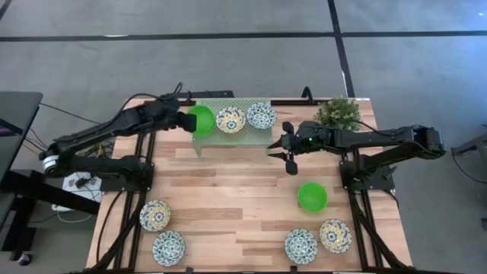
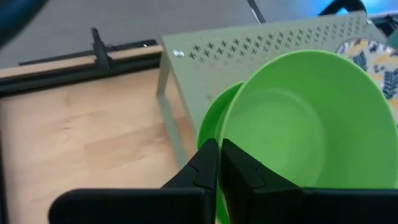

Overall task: Pick & Place Mini bowls
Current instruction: Stack the bottom green bowl on the green bowl on the shelf

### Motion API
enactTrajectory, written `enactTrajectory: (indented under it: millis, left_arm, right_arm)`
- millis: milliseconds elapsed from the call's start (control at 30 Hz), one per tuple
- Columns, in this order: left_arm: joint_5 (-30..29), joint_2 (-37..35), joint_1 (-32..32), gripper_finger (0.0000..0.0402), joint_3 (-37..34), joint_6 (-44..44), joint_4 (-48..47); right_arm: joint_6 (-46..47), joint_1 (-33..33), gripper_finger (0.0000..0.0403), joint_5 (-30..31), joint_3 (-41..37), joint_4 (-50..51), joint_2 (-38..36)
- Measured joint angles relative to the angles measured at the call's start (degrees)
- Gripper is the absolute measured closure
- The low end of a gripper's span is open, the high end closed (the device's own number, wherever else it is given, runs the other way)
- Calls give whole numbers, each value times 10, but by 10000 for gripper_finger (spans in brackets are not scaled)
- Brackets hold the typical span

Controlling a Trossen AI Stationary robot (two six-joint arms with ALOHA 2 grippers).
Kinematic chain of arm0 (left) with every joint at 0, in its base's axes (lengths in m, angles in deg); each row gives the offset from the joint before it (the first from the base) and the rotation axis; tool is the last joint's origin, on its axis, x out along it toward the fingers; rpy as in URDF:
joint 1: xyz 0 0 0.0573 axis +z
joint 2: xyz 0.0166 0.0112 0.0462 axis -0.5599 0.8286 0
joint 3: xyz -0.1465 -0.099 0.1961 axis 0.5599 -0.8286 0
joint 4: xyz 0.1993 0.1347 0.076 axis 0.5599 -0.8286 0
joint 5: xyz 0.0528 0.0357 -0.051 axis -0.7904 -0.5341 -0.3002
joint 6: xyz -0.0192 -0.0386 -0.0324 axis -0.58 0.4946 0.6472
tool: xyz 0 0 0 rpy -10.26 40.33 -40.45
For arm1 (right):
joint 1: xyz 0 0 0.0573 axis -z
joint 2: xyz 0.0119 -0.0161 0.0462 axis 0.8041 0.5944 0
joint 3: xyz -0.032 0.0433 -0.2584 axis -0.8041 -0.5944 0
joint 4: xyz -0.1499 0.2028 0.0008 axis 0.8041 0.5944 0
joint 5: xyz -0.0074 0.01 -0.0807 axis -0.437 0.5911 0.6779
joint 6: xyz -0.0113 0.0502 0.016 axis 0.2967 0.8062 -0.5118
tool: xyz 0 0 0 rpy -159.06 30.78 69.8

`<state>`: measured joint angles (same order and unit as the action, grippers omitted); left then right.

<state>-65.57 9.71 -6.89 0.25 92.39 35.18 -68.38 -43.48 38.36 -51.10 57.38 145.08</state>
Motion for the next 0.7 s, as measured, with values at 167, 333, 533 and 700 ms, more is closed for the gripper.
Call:
enactTrajectory:
  millis: [167, 333, 533, 700]
  left_arm:
    - [4, 12, 0, 380, 0, 0, 3]
    - [3, 13, 0, 369, 0, -24, 8]
    - [-11, 12, 0, 354, 0, -26, 28]
    - [-14, 12, 0, 340, 0, -26, 37]
  right_arm:
    - [0, 0, 280, 0, 0, 0, 0]
    - [0, 0, 280, 0, 0, 0, 0]
    - [0, 0, 280, 0, 0, 0, 0]
    - [0, 0, 280, 0, 0, 0, 0]
